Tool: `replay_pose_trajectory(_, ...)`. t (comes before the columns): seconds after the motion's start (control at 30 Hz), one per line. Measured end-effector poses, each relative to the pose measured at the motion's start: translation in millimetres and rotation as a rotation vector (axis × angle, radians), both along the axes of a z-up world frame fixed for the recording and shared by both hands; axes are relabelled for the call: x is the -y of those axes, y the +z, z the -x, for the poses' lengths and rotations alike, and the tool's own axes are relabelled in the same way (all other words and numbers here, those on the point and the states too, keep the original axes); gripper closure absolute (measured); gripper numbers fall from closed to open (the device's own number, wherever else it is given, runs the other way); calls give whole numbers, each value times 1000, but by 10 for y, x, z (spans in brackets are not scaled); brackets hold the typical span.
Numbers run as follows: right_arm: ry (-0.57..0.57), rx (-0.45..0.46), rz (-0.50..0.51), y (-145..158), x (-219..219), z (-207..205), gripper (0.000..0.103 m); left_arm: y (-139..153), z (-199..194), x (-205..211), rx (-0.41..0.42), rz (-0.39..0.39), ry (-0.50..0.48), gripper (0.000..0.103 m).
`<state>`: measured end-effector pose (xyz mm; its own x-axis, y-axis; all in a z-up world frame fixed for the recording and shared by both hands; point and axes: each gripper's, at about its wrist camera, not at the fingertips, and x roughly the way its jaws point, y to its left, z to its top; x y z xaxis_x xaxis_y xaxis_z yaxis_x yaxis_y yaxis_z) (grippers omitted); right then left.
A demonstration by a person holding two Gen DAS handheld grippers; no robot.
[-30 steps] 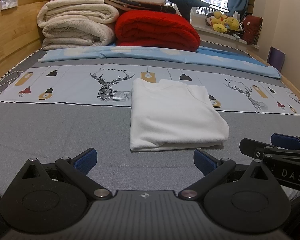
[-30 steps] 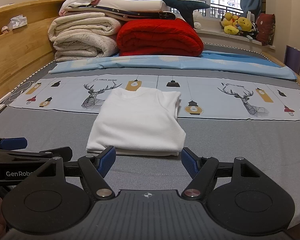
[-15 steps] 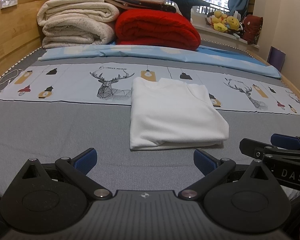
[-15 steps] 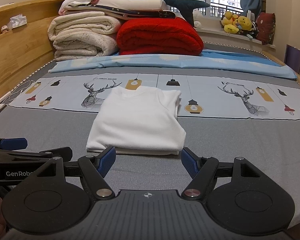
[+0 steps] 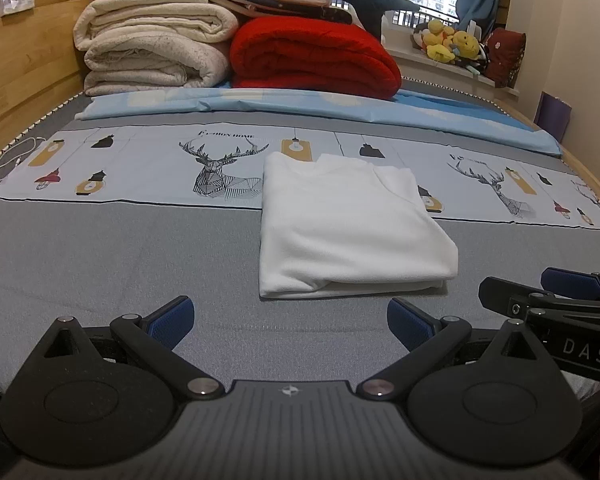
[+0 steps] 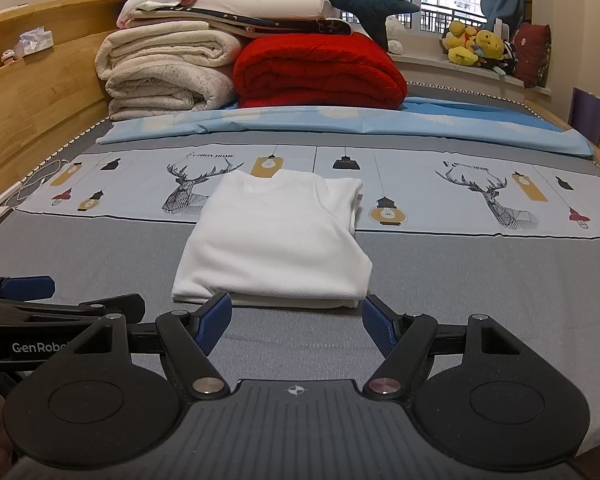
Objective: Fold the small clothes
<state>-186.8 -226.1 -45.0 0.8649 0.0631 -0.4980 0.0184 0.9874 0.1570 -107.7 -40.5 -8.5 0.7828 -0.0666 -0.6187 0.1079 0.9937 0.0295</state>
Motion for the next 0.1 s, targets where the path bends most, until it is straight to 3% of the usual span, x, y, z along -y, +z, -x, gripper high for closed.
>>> replay_pose_trajectory(0.1,1,0,0,1,3,0,30,-4,-2,-4,-2,1,0,0)
